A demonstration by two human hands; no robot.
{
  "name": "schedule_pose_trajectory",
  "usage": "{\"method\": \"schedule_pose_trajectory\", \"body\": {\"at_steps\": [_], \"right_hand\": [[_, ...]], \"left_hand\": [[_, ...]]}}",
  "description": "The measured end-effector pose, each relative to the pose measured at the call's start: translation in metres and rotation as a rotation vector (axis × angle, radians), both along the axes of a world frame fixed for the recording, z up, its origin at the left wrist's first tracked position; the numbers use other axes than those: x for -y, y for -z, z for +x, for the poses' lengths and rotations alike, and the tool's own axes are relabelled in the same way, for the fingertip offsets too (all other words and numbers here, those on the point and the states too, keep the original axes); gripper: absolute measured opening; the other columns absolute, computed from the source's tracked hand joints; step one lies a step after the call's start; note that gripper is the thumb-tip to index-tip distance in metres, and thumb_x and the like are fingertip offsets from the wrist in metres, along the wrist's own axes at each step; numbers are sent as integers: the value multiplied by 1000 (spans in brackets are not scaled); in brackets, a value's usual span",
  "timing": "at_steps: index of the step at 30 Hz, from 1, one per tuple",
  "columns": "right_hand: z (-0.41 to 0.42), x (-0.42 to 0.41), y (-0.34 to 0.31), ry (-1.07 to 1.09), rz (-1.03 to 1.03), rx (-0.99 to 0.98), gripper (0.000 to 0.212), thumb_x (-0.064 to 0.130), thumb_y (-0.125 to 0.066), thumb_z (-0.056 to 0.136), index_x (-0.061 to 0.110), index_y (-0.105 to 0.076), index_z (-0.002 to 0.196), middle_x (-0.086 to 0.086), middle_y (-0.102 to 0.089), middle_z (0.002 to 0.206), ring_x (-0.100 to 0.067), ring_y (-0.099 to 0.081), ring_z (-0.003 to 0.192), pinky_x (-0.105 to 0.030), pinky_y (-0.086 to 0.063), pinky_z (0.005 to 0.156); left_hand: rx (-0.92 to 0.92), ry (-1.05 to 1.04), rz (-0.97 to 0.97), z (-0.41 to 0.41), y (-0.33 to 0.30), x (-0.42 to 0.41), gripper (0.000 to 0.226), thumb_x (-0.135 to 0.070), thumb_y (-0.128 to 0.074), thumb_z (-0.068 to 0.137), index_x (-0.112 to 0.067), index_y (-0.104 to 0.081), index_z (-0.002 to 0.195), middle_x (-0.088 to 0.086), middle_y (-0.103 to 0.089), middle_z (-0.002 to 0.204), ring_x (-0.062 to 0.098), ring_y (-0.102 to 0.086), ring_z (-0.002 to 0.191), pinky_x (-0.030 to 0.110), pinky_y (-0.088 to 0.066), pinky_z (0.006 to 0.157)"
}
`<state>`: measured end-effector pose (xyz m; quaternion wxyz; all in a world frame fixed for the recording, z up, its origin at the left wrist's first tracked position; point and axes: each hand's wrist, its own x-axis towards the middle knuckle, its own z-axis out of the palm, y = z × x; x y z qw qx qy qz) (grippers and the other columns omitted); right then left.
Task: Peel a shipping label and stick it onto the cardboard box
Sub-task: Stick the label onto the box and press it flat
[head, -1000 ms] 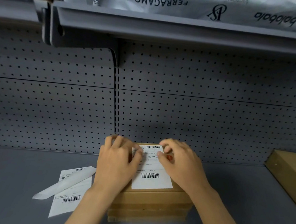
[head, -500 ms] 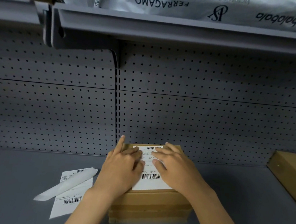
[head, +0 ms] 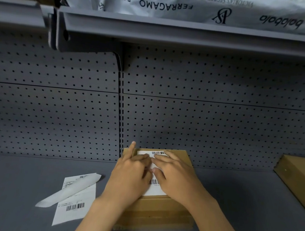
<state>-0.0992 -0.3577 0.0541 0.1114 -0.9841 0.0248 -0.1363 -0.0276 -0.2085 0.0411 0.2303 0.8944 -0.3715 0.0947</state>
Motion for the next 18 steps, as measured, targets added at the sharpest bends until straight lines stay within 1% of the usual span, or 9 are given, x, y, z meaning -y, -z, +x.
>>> {"method": "schedule_pose_trajectory", "body": {"at_steps": [4,6,8,13,16,18], "right_hand": [[-5,7,2,71,33,6,44,42,-41,101,31,-53,141,19,-46,151,-10,-26,147,-33,-32,114],[-10,14,1,111,24,17,42,42,-42,100,33,-56,139,21,-48,149,-7,-27,146,-32,-36,111],[-14,20,-1,135,5,25,41,41,-42,100,34,-57,138,23,-49,147,-5,-28,145,-31,-37,110],[-16,20,-2,126,3,30,41,40,-43,101,29,-58,137,18,-52,147,-5,-29,144,-30,-37,110],[-13,11,-1,96,28,53,42,40,-42,101,27,-57,138,15,-51,148,-6,-30,145,-27,-34,110],[-10,1,1,38,29,55,42,38,-41,101,27,-56,139,14,-51,149,-9,-32,144,-27,-31,113]], "left_hand": [[-54,-43,-1,-5,-6,-8,43,-43,-48,99,-33,-60,139,-15,-52,152,15,-3,159,36,-20,125],[-65,-63,19,-5,-10,-15,43,-48,-47,100,-38,-58,140,-19,-48,154,13,0,158,36,-20,123],[-63,-76,41,-2,-12,-22,42,-50,-45,100,-40,-57,140,-21,-47,154,13,0,158,37,-22,122],[-62,-80,59,-4,-14,-29,42,-49,-45,101,-39,-57,140,-21,-47,154,13,0,158,38,-22,122],[-51,-40,4,-9,-14,-22,41,-45,-49,100,-35,-60,138,-17,-51,152,13,-4,158,36,-22,123],[-62,-3,-43,-13,-13,-15,41,-39,-51,99,-30,-62,138,-13,-53,151,11,-7,158,33,-27,122]]}}
